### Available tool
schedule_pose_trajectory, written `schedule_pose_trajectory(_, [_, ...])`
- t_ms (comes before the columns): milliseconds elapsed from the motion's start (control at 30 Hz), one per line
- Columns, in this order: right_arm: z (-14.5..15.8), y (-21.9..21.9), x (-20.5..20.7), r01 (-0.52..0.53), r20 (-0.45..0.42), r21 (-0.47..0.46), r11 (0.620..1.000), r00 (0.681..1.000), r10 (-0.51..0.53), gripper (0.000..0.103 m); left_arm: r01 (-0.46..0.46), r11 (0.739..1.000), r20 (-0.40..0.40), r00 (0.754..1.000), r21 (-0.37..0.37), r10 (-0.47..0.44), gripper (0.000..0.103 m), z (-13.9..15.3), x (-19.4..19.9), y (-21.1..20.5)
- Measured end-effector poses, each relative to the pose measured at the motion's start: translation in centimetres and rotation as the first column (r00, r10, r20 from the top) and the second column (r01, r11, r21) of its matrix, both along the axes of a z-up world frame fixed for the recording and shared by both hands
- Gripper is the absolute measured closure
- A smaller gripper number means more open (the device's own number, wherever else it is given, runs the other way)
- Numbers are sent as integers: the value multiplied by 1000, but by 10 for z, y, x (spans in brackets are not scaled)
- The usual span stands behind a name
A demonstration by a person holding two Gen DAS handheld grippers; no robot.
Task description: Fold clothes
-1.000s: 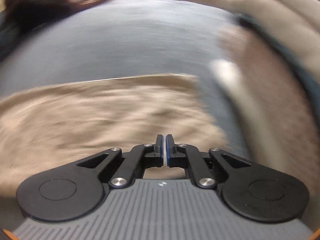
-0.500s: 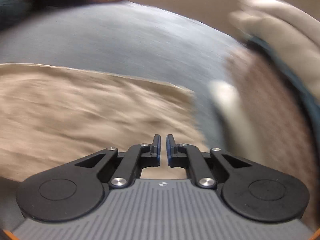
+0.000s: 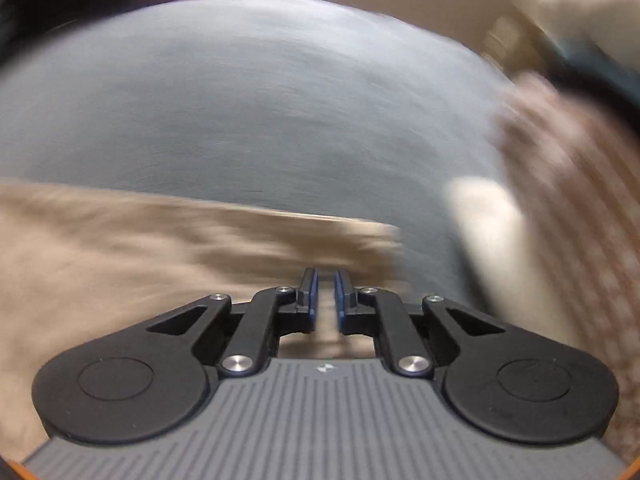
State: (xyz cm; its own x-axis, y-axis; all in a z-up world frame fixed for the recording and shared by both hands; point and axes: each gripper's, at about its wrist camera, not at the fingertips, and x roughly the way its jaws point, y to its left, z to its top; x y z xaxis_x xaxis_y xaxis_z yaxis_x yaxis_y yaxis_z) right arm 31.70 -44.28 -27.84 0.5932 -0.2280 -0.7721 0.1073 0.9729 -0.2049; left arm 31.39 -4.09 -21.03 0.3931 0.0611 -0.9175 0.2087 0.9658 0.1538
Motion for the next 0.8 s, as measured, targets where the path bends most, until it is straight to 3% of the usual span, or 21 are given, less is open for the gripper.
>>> schedule_pose_trajectory(100, [35, 18, -21, -92, 23, -98, 991, 995, 94, 94, 44, 999, -46, 998, -20, -45, 19, 4, 10, 5])
schedule_pose_trajectory(167, [50, 51, -44, -250, 8, -98, 963, 968, 252, 94, 73, 997, -76, 994, -35, -76, 19, 6, 17, 8])
schedule_pose_trajectory(233, [46, 74, -49, -324, 8, -56, 944, 946, 325, 94, 102, 994, -106, 989, -50, -107, 20, 8, 23, 11])
schedule_pose_trajectory(300, [26, 79, -26, -284, 25, -27, 959, 958, 284, 94, 129, 989, -135, 981, -67, -138, 20, 11, 30, 14])
schedule_pose_trajectory(400, [10, 65, -6, -53, 69, 63, 997, 996, 49, 94, 131, 985, -36, 990, -113, -136, 22, 29, 27, 36])
schedule_pose_trajectory(467, [16, 57, -4, 75, 134, 120, 990, 987, -91, 93, 133, 981, 37, 991, -145, -129, 22, 42, 24, 52])
schedule_pose_trajectory(533, [45, 76, -29, 55, 261, 134, 989, 961, -89, 93, 137, 975, 109, 987, -176, -119, 22, 55, 21, 68])
schedule_pose_trajectory(567, [52, 89, -39, 24, 278, 168, 985, 958, -71, 93, 139, 972, 145, 983, -192, -112, 22, 62, 20, 76])
schedule_pose_trajectory(667, [69, 126, -69, -84, 310, 263, 961, 951, -2, 93, 157, 966, 279, 955, -206, -96, 23, 86, 9, 111])
schedule_pose_trajectory(800, [69, 181, -84, -246, 292, 301, 921, 944, 156, 92, 165, 977, 429, 899, -133, -94, 23, 125, -24, 165])
